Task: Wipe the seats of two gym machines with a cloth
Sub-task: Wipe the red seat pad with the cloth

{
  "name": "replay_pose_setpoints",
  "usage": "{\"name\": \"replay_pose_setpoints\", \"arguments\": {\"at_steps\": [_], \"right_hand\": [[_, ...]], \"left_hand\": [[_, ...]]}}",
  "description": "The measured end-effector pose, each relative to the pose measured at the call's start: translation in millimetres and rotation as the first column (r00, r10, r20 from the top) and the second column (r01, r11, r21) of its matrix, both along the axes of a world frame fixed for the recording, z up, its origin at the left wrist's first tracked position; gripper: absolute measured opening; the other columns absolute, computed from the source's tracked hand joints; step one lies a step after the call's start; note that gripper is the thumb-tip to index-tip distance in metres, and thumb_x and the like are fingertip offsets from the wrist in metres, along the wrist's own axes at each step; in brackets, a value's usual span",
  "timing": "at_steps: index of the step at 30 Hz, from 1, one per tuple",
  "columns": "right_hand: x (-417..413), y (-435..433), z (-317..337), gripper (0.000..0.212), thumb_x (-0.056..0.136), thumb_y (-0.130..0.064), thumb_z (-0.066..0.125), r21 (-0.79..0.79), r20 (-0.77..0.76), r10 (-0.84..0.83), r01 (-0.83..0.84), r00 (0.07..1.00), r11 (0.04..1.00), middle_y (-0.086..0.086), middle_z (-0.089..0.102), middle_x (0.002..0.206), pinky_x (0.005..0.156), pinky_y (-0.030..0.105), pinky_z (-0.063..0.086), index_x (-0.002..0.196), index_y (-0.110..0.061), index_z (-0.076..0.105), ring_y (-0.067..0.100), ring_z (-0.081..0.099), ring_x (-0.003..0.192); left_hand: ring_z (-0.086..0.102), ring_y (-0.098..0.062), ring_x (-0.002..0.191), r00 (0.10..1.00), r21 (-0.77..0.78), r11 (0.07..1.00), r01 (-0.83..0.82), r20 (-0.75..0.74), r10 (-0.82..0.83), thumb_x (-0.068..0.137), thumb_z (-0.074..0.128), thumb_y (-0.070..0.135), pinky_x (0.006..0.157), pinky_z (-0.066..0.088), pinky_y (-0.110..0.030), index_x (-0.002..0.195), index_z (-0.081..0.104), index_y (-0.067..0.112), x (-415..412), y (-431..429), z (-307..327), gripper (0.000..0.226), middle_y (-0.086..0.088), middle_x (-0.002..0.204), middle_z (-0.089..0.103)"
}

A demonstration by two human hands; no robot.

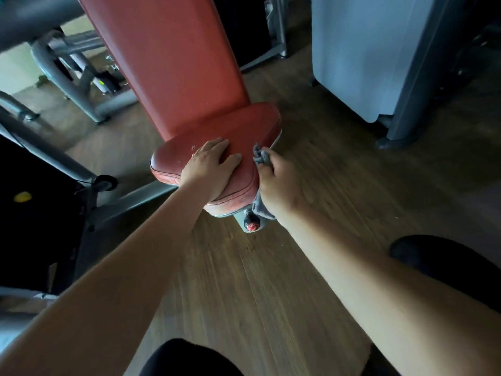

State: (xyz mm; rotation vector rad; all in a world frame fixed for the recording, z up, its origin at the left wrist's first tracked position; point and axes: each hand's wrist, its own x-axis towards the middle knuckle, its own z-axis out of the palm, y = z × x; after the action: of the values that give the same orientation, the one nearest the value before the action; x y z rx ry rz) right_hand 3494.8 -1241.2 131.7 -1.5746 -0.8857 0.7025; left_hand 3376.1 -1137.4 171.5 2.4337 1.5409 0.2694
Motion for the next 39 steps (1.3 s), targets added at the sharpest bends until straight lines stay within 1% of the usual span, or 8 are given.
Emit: {"name": "replay_pose_setpoints", "arguments": {"at_steps": [5, 10, 16, 20, 26, 30, 34, 39], "right_hand": [[24, -11, 42, 0.042, 0.096, -0.025, 0.051, 0.038, 0.065, 0.04, -0.042, 0.997, 0.998, 0.009, 0.072, 0.126, 0.105, 0.045, 0.051, 0.133, -0.01, 0.065, 0.023, 0.066, 0.121], [3, -11, 81, 0.032, 0.093, -0.021, 0.055, 0.11, -0.142, 0.095, -0.079, 0.985, 0.991, 0.002, 0.077, 0.112, 0.103, 0.046, 0.054, 0.119, -0.016, 0.072, 0.018, 0.071, 0.11], [-20, -19, 101, 0.022, 0.103, -0.015, 0.052, 0.191, -0.466, 0.201, -0.123, 0.861, 0.974, 0.002, 0.074, 0.09, 0.08, 0.02, 0.057, 0.102, -0.009, 0.073, 0.004, 0.072, 0.079], [-24, -21, 106, 0.056, 0.105, -0.056, 0.034, 0.191, -0.7, 0.343, -0.298, 0.627, 0.935, 0.005, 0.072, 0.124, 0.101, 0.033, 0.051, 0.13, -0.018, 0.066, 0.017, 0.068, 0.112], [-15, -11, 103, 0.054, 0.104, -0.052, 0.041, 0.229, -0.561, 0.508, -0.468, 0.653, 0.854, 0.005, 0.067, 0.13, 0.117, 0.039, 0.041, 0.133, -0.014, 0.064, 0.019, 0.061, 0.128], [4, 7, 96, 0.043, 0.09, -0.039, 0.055, 0.096, -0.011, 0.581, -0.578, 0.814, 0.811, -0.005, 0.073, 0.124, 0.112, 0.031, 0.046, 0.12, -0.015, 0.075, 0.002, 0.064, 0.12], [17, 35, 78, 0.036, 0.1, -0.027, 0.057, -0.202, 0.461, 0.671, -0.667, 0.581, 0.717, -0.004, 0.066, 0.138, 0.12, 0.026, 0.034, 0.132, -0.016, 0.069, 0.005, 0.056, 0.132], [9, 69, 52, 0.039, 0.103, -0.019, 0.056, -0.382, 0.632, 0.741, -0.741, 0.226, 0.552, 0.0, 0.051, 0.154, 0.126, 0.023, 0.018, 0.142, -0.013, 0.059, 0.008, 0.036, 0.148]], "left_hand": [[0.057, -0.022, 0.131, 0.97, 0.079, 0.996, -0.03, 0.242, 0.01, 0.1, 0.058, 0.038, 0.11, 0.044, -0.037, 0.136, 0.067, 0.025, 0, -31, 22, 0.04, 0.003, 0.142, 0.064], [0.067, -0.012, 0.121, 0.586, -0.193, 0.98, -0.041, 0.79, 0.18, 0.092, 0.057, 0.039, 0.113, 0.048, -0.039, 0.128, 0.073, 0.026, 15, -96, 31, 0.042, 0.006, 0.125, 0.075], [0.065, -0.021, 0.128, 0.281, -0.419, 0.907, 0.037, 0.875, 0.393, 0.085, 0.063, 0.048, 0.117, 0.045, -0.052, 0.129, 0.07, 0.027, 15, -116, 39, 0.049, -0.003, 0.129, 0.074], [0.073, -0.024, 0.114, 0.208, -0.461, 0.887, -0.013, 0.867, 0.454, 0.084, 0.069, 0.038, 0.108, 0.052, -0.056, 0.117, 0.073, 0.025, 14, -120, 43, 0.035, -0.005, 0.112, 0.078], [0.071, -0.029, 0.097, 0.032, -0.514, 0.856, -0.06, 0.856, 0.516, 0.085, 0.063, 0.017, 0.101, 0.054, -0.058, 0.105, 0.074, 0.009, -7, -119, 44, 0.024, -0.018, 0.102, 0.075], [0.073, -0.03, 0.101, -0.073, -0.527, 0.845, -0.092, 0.85, 0.522, 0.095, 0.061, 0.011, 0.1, 0.056, -0.05, 0.105, 0.077, 0.012, -46, -120, 29, 0.019, -0.018, 0.108, 0.077], [0.067, -0.028, 0.1, -0.071, -0.528, 0.826, -0.198, 0.848, 0.525, 0.083, 0.067, 0.025, 0.106, 0.049, -0.061, 0.1, 0.075, 0.013, -72, -114, 3, 0.023, -0.016, 0.105, 0.075], [0.056, -0.012, 0.079, -0.057, -0.505, 0.797, -0.33, 0.854, 0.517, 0.091, 0.06, 0.016, 0.075, 0.045, -0.037, 0.093, 0.068, 0.008, -62, -104, -31, 0.011, 0.001, 0.08, 0.063]]}}
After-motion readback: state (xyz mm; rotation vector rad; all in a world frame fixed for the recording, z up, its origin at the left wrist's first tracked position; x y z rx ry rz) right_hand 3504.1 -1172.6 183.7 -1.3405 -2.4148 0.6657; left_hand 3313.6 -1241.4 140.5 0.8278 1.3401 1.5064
